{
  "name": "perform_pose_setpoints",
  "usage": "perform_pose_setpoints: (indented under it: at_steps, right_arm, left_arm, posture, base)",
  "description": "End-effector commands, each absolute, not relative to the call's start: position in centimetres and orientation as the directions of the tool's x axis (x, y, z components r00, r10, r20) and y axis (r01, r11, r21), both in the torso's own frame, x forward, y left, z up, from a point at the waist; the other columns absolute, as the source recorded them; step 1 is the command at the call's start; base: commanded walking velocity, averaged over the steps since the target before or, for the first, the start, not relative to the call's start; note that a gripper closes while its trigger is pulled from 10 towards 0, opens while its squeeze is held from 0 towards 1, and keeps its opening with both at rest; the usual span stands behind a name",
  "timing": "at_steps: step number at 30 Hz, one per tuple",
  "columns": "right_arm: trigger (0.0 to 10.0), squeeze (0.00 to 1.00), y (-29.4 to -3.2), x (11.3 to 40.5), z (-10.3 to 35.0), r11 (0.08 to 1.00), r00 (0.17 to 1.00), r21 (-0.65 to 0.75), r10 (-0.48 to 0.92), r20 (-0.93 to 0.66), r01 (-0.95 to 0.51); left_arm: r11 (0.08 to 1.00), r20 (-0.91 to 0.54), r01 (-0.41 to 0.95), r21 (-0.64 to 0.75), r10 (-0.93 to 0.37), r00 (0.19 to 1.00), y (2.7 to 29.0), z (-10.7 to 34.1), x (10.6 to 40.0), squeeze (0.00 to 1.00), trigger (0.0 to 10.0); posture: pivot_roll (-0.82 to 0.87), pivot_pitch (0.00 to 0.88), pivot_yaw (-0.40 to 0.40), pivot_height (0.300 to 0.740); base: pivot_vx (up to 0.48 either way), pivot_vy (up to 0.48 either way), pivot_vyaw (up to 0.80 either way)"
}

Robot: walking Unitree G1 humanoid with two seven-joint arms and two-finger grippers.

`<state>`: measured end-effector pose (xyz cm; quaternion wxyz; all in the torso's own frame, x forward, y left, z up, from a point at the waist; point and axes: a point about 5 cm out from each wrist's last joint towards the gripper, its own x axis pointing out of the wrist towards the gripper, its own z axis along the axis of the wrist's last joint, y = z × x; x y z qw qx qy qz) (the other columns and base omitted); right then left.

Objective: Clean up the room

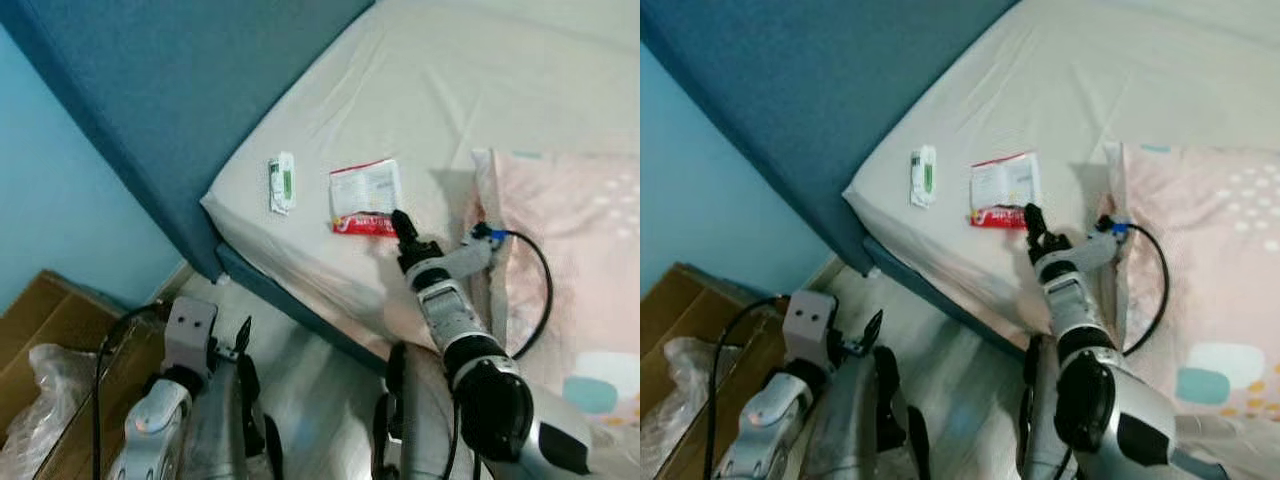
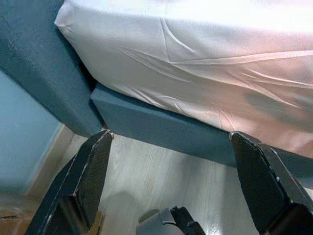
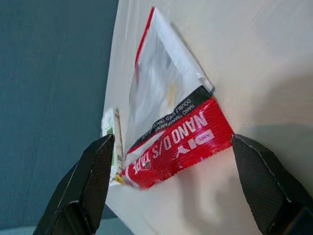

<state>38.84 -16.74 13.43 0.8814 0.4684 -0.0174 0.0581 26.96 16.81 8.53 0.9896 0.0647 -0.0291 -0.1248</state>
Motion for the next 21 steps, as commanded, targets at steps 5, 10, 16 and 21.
perform_pose_setpoints:
  at_steps: [5, 10, 16, 21]
  right_arm:
    - [7.4, 0.00, -15.9, 39.1, 13.7, 0.518, 0.990, 0.845, 0.108, 0.090, -0.133]
    - [0.0, 0.00, -15.9, 39.7, 15.2, 0.571, 0.989, 0.809, 0.103, 0.101, -0.142]
    - [0.0, 0.00, -16.9, 39.7, 15.4, 0.578, 0.992, 0.807, 0.066, 0.104, -0.123]
    - [0.0, 0.00, -17.4, 39.7, 15.3, 0.579, 0.993, 0.807, 0.054, 0.105, -0.117]
  left_arm:
    - [0.954, -0.030, 0.259, 0.149, -0.258, 0.966, 17.2, 7.9, 25.3, 0.00, 10.0]
    - [0.956, -0.054, 0.258, 0.140, -0.253, 0.966, 17.2, 8.4, 24.4, 0.00, 10.0]
    - [0.957, -0.067, 0.258, 0.134, -0.251, 0.966, 17.0, 8.6, 24.1, 0.00, 10.0]
    - [0.957, -0.074, 0.259, 0.128, -0.251, 0.965, 16.8, 8.6, 24.1, 0.00, 10.0]
  posture:
    - [0.21, 0.528, 0.019, 0.555]
    - [0.21, 0.543, 0.013, 0.555]
    - [0.20, 0.540, 0.009, 0.555]
    - [0.20, 0.534, 0.005, 0.555]
  base:
    - [0.000, 0.000, 0.00]
    - [0.000, 0.000, 0.00]
    - [0.000, 0.000, 0.00]
    - [0.000, 0.000, 0.00]
